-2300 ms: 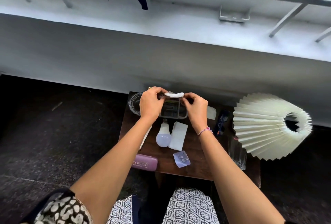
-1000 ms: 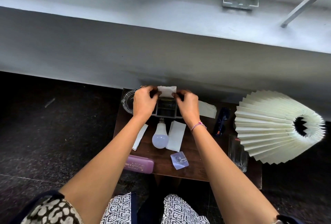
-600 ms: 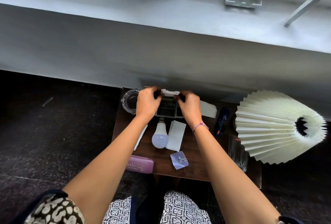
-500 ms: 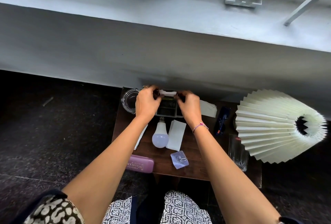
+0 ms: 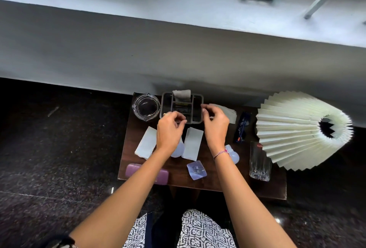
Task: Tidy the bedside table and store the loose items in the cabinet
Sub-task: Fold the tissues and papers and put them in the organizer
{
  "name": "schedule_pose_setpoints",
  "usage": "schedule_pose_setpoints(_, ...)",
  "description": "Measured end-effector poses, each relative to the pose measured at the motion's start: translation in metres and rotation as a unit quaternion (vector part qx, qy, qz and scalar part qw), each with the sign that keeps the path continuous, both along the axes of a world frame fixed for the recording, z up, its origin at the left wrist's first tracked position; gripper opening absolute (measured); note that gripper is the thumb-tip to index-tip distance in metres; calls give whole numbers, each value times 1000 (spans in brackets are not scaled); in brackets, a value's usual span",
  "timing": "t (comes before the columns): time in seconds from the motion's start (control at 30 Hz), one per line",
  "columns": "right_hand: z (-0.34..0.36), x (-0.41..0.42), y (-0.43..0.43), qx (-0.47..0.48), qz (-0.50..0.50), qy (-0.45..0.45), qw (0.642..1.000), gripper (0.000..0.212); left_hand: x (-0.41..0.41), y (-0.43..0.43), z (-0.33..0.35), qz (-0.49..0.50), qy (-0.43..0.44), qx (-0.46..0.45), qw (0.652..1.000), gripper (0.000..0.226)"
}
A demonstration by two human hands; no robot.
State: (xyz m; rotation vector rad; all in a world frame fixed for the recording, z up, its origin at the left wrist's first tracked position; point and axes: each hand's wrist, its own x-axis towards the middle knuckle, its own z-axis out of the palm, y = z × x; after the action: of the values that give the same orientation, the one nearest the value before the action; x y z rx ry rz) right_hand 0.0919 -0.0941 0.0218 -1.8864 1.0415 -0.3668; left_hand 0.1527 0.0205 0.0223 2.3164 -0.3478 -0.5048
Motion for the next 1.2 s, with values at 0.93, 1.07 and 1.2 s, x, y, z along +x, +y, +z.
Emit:
schedule_pose_setpoints(0.93,-53,-48,21,6,284,333,899,39,-23,-47,-33,-86,309,172,931,59)
schedule_pose_setpoints(1.07,-55,-46,20,-25,304,350,886,35,-21,-47,-34,-104,302,192,928,63)
schedule_pose_setpoints(1.2,-61,-45,15,-30,313,340,886,36,-21,-46,-38,-92,316,193,925,64)
